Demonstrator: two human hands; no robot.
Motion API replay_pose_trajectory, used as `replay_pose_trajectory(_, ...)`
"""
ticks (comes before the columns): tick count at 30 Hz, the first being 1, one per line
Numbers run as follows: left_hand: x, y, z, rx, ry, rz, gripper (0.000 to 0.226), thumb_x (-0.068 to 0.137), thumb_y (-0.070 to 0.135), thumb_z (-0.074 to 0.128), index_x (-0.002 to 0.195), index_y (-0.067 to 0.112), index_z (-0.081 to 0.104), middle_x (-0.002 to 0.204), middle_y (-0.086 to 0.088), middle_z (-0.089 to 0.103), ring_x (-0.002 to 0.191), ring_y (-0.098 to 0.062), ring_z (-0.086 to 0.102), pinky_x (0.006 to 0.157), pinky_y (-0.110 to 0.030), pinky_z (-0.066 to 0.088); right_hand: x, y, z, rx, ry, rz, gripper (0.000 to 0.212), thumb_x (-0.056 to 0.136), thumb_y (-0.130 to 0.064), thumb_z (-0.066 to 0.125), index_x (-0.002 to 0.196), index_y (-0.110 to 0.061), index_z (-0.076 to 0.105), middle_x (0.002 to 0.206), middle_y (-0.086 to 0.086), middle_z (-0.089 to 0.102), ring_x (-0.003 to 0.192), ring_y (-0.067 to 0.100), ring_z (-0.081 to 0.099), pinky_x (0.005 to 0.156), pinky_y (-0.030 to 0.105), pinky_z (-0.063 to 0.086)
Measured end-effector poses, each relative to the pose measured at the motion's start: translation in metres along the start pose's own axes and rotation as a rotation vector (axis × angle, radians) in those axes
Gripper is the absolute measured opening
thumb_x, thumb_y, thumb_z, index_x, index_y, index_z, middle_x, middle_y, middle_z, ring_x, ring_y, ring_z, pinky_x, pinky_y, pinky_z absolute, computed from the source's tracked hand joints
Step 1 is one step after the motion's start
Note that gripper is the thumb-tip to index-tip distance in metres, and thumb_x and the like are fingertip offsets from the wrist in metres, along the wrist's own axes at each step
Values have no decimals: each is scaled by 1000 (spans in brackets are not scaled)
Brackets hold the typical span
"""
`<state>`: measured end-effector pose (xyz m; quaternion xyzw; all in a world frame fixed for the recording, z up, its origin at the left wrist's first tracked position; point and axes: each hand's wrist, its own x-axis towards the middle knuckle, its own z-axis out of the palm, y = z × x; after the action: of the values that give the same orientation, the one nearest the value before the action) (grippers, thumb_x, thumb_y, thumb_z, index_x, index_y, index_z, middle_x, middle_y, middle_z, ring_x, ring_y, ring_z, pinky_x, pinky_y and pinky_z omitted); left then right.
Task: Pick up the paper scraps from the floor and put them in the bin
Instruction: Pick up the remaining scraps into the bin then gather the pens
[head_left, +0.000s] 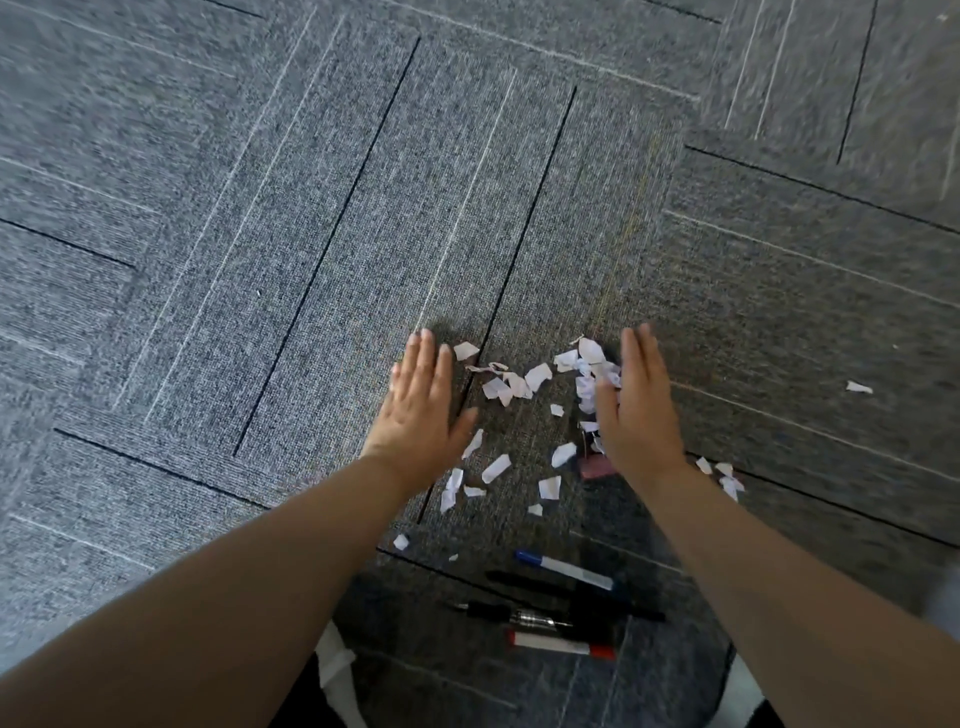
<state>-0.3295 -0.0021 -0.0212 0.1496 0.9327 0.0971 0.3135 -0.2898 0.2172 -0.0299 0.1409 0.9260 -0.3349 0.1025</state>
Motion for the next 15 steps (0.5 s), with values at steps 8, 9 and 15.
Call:
replay_pose_trajectory(8,6,26,1,256,51,356,75,92,56,27,129,28,-31,138,0,-41,129,-23,-35,106,-42,-20,2,7,-8,-150,-2,-214,68,91,-46,41,145,-12,19,154,9,15,140,23,13,114,37,16)
replay_pose_trajectory(9,11,23,-2,302,43,352,79,90,60,27,128,27,-33,137,-2,-42,129,-25,-36,105,-43,-20,4,15,-10,-278,-53,-288,76,86,-57,39,146,-15,17,154,9,14,140,26,12,114,42,16)
replay_pose_trajectory(15,31,37,-1,319,64,367,75,90,58,29,145,18,-3,150,-4,9,139,-25,11,113,-39,5,48,8,-8,-650,-214,-521,86,73,-76,29,143,-26,18,150,11,26,130,37,32,103,54,31)
